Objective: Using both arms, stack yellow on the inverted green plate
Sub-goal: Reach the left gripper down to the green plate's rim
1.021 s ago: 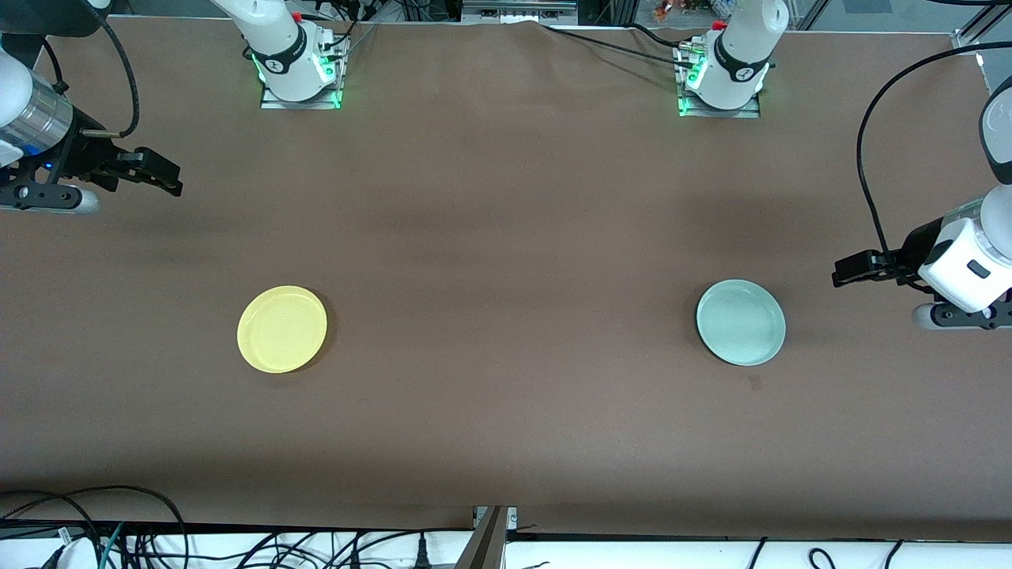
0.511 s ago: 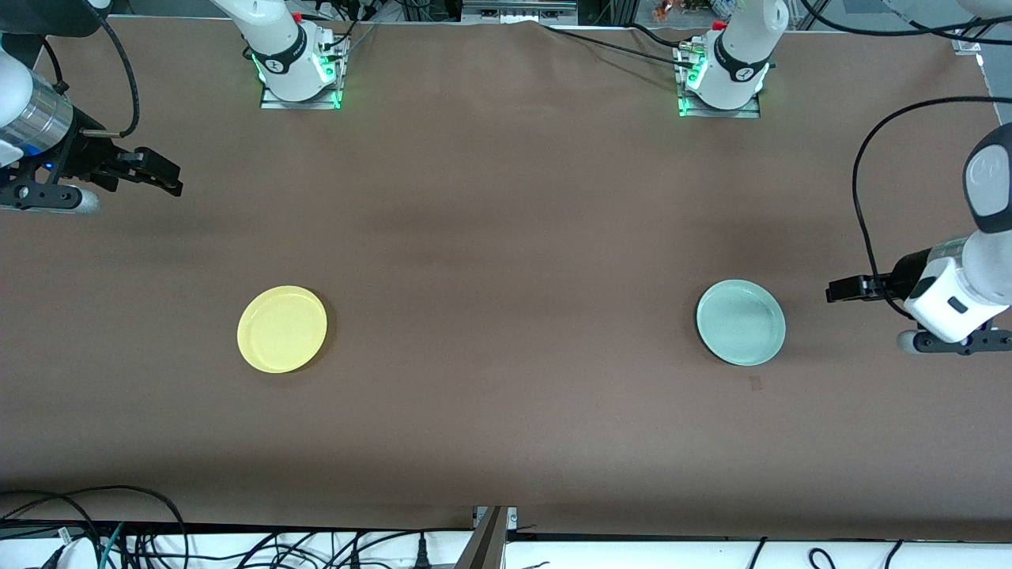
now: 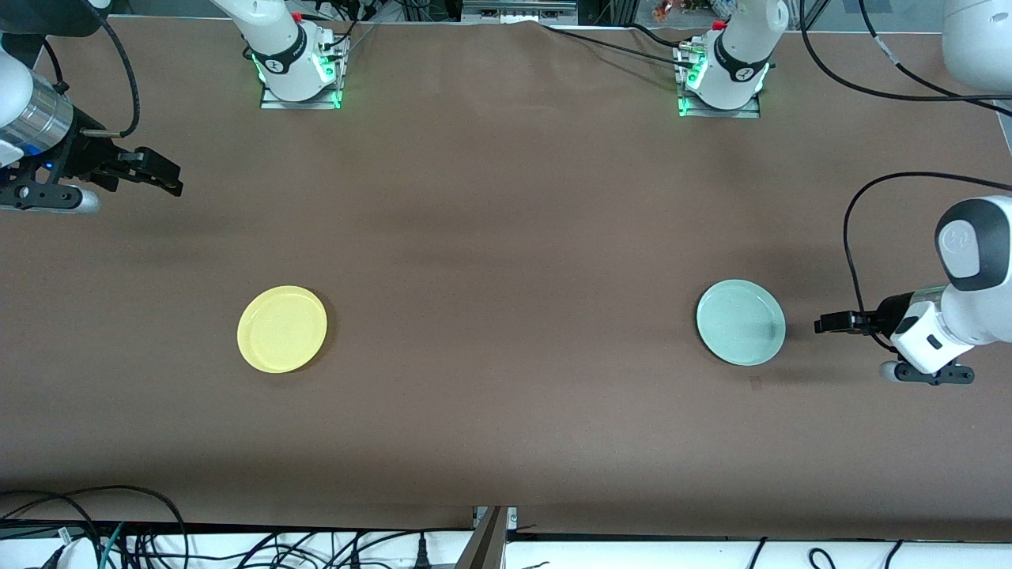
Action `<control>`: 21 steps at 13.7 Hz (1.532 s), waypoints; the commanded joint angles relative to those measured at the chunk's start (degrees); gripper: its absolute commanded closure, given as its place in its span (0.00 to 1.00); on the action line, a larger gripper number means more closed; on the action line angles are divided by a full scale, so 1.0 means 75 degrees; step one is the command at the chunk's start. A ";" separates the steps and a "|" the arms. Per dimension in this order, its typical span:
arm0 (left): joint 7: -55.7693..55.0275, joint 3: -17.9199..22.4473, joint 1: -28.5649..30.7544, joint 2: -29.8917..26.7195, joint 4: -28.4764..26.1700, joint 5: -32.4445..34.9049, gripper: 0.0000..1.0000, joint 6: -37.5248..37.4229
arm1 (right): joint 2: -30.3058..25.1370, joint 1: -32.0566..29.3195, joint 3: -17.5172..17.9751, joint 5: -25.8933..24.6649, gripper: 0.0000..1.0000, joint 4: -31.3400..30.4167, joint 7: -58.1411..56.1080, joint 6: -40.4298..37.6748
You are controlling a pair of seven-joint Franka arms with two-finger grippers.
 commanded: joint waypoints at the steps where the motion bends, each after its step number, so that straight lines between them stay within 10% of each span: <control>1: 0.0659 -0.0068 0.0072 -0.0331 -0.1134 -0.0234 0.00 0.1016 | -0.0036 0.0009 0.0007 0.0029 0.00 0.0044 0.0011 -0.0076; 19: 0.0685 -0.0068 -0.0068 -0.0214 -0.3387 -0.0632 0.00 0.3504 | -0.0024 0.0009 0.0007 0.0017 0.00 0.0044 -0.0001 -0.0076; 21: 0.0685 -0.0068 -0.0068 -0.0155 -0.3376 -0.0632 0.13 0.3504 | -0.0024 0.0009 0.0007 0.0017 0.00 0.0055 -0.0001 -0.0076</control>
